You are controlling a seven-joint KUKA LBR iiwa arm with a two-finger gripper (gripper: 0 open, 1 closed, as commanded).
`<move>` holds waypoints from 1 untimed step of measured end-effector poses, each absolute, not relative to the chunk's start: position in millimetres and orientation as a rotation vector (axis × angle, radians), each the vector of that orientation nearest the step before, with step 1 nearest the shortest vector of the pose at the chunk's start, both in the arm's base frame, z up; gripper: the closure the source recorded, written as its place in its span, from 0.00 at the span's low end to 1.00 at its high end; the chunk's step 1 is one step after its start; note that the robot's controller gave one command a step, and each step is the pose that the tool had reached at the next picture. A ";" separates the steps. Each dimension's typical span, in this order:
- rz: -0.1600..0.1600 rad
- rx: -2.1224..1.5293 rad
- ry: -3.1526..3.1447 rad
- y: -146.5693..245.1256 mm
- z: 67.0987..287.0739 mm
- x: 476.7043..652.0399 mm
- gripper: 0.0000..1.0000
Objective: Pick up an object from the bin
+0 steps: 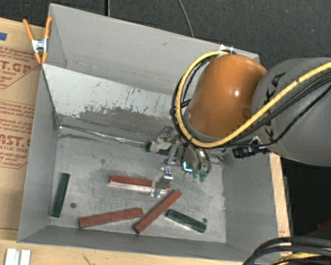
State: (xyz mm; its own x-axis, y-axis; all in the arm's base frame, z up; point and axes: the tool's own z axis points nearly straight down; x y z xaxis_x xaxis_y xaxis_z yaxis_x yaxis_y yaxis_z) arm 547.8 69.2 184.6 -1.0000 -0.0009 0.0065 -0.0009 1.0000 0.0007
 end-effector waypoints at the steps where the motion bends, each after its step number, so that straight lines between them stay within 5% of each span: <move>1: -0.002 0.001 -3.143 68.9 188.8 549.6 0.00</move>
Offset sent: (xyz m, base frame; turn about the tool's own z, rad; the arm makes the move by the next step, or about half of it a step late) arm 0.0025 -0.0196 -0.1146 0.0593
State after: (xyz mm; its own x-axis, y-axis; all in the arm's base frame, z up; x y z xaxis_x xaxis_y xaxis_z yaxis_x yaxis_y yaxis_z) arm 549.6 68.9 188.8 -1.0000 -0.0005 -0.0010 -0.0005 1.0000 0.0011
